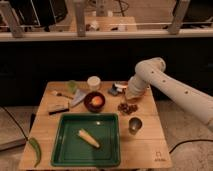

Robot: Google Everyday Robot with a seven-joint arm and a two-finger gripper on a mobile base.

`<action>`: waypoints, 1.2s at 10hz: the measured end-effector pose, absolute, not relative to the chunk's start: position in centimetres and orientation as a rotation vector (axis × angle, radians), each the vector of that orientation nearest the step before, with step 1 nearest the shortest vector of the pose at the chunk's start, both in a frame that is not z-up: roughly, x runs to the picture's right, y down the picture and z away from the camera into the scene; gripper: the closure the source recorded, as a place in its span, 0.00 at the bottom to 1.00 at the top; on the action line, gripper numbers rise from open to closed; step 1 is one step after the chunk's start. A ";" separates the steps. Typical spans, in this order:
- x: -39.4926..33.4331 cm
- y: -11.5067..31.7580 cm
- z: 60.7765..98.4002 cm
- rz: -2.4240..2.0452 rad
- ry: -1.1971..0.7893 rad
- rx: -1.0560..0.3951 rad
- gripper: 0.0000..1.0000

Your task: Place grapes in tray

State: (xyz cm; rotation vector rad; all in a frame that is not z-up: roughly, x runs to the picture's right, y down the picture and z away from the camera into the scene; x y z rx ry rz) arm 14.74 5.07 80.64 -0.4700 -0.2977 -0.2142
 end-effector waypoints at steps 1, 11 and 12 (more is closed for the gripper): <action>14.6 5.1 80.6 -0.219 -0.308 -0.471 0.64; 14.0 5.8 82.1 -0.228 -0.364 -0.502 0.20; 14.1 6.0 82.5 -0.219 -0.367 -0.505 0.20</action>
